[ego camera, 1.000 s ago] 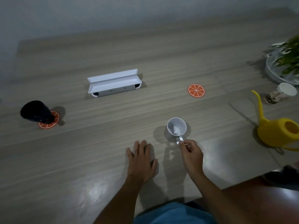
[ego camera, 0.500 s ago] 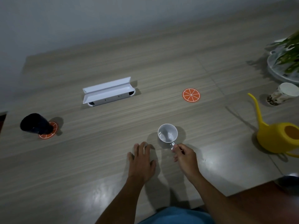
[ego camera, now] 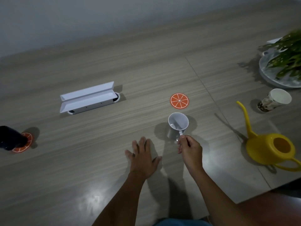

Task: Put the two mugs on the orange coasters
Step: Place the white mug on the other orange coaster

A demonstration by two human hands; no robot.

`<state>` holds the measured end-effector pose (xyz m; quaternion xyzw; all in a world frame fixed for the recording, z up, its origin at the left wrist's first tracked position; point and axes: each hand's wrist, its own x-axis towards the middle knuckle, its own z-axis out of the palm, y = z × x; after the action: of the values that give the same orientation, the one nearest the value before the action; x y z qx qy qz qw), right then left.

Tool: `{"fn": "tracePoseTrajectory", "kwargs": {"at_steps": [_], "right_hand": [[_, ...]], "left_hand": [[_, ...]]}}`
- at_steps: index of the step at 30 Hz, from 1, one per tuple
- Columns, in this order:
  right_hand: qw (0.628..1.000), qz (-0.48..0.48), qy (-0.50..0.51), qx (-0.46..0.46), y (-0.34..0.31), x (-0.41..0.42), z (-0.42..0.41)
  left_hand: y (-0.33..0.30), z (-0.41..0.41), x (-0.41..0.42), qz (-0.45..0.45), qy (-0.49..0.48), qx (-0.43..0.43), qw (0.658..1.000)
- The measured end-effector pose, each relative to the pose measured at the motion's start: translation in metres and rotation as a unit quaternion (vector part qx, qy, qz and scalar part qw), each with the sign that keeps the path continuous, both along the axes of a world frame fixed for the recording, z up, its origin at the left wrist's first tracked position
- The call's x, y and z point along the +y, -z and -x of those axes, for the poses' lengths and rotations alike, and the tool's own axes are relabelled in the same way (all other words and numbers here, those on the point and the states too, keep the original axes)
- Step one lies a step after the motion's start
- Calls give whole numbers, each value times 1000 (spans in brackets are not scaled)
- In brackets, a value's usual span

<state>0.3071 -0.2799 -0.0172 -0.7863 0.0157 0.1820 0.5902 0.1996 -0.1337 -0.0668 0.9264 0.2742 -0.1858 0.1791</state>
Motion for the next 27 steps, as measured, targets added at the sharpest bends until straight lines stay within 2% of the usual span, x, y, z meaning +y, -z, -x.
{"fn": "tracePoseTrajectory", "kwargs": {"at_steps": [10, 27], "right_hand": [[999, 15, -8, -32, -4, 7, -61], [991, -38, 105, -68, 11, 53, -125]], "left_hand": [[28, -15, -23, -56, -87, -48, 993], [37, -14, -20, -17, -126, -67, 990]]}}
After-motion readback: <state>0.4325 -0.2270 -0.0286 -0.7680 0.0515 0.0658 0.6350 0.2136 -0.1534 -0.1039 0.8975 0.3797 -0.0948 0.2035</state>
